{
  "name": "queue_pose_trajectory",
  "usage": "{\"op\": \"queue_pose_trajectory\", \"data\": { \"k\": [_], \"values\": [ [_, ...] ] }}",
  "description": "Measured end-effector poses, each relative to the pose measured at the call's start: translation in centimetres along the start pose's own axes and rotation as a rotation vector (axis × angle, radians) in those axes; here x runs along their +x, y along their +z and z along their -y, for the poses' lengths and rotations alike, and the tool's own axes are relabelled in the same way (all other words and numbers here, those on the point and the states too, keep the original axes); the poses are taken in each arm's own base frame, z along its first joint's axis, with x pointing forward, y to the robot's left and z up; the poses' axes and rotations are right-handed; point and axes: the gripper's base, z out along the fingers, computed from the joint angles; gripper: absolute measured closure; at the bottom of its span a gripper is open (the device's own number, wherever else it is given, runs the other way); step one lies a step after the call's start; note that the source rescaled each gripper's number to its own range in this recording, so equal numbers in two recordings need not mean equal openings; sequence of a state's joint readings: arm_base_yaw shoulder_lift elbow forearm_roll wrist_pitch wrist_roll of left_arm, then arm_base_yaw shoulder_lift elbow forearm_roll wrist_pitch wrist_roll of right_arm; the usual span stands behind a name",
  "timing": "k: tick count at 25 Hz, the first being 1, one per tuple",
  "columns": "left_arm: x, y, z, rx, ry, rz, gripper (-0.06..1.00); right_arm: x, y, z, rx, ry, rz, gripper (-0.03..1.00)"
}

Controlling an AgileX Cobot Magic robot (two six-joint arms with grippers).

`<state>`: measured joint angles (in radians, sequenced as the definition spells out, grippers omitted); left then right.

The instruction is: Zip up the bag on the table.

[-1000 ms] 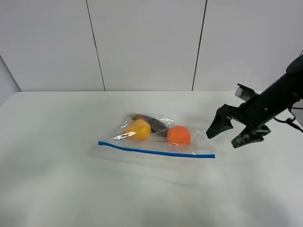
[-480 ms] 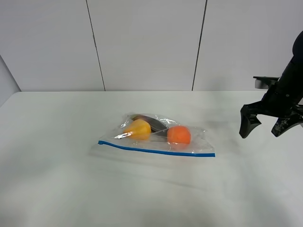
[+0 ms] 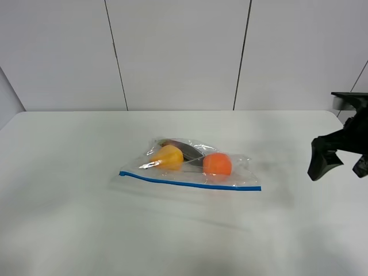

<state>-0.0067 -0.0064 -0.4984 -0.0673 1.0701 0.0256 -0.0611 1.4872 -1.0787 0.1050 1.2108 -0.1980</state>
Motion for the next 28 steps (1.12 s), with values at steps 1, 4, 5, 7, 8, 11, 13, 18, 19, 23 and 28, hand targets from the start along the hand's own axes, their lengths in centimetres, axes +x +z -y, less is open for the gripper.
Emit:
{"op": "queue_pose_trajectory", "data": {
  "k": [1,4,5,7,8,11,13,18,19,23,28],
  "values": [
    [0.0,0.0,0.0,0.0,0.0,0.0,-0.05,1.0,-0.4,-0.2,0.002,-0.001,0.011,-0.03],
    [0.0,0.0,0.0,0.0,0.0,0.0,-0.05,4.9,-1.5,-0.9,0.01,-0.006,0.06,-0.03],
    [0.0,0.0,0.0,0.0,0.0,0.0,-0.05,6.0,-1.7,-1.1,0.013,-0.008,0.078,-0.03],
    [0.0,0.0,0.0,0.0,0.0,0.0,-0.05,8.6,-2.2,-1.6,0.018,-0.012,0.123,-0.03],
    [0.0,0.0,0.0,0.0,0.0,0.0,-0.05,9.8,-2.2,-1.8,0.021,-0.014,0.141,-0.03],
    [0.0,0.0,0.0,0.0,0.0,0.0,-0.05,13.8,-2.7,-2.6,0.04,-0.023,0.291,-0.03],
    [0.0,0.0,0.0,0.0,0.0,0.0,-0.05,15.9,-2.7,-2.9,0.058,-0.029,0.408,-0.03],
    [0.0,0.0,0.0,0.0,0.0,0.0,-0.05,20.9,-2.8,-3.7,0.095,-0.03,0.709,-0.03],
    [0.0,0.0,0.0,0.0,0.0,0.0,-0.05,21.7,-2.7,-3.8,0.098,-0.027,0.752,-0.03],
    [0.0,0.0,0.0,0.0,0.0,0.0,-0.05,24.0,-2.9,-4.2,0.104,-0.01,0.911,-0.03],
    [0.0,0.0,0.0,-0.001,0.001,0.0,-0.05,26.1,-3.1,-4.5,0.119,-0.015,1.064,-0.03]
  ]
}}
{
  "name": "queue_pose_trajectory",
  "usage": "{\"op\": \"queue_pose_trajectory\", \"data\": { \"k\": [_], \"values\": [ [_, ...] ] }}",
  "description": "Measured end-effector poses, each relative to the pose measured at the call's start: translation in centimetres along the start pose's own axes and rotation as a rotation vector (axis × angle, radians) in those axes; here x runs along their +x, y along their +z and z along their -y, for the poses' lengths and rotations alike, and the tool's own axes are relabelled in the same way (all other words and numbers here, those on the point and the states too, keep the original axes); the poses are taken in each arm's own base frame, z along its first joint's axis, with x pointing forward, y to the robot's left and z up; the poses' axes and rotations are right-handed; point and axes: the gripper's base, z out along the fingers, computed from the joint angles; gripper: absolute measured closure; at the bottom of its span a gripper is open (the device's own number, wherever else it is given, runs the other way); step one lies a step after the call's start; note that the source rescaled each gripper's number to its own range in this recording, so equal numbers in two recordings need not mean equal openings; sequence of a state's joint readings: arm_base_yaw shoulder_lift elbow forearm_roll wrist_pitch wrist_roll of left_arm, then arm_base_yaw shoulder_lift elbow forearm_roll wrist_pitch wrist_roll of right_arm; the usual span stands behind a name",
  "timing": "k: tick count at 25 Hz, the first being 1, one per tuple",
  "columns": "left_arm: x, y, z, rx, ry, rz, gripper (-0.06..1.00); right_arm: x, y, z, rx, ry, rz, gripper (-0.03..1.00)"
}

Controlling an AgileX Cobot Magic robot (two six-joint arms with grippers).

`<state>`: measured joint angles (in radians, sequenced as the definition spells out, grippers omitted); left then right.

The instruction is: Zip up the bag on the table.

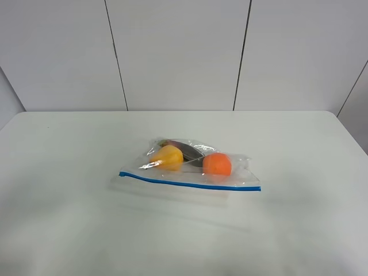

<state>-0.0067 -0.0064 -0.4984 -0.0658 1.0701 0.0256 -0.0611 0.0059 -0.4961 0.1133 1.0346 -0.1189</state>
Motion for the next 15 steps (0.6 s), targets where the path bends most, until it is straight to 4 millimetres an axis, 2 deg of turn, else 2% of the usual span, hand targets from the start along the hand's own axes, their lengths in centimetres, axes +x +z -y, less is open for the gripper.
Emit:
{"op": "queue_pose_trajectory", "data": {
  "k": [15],
  "values": [
    [0.0,0.0,0.0,0.0,0.0,0.0,-0.05,0.11,-0.14,0.11,-0.02,-0.007,0.011,-0.03]
  ]
}}
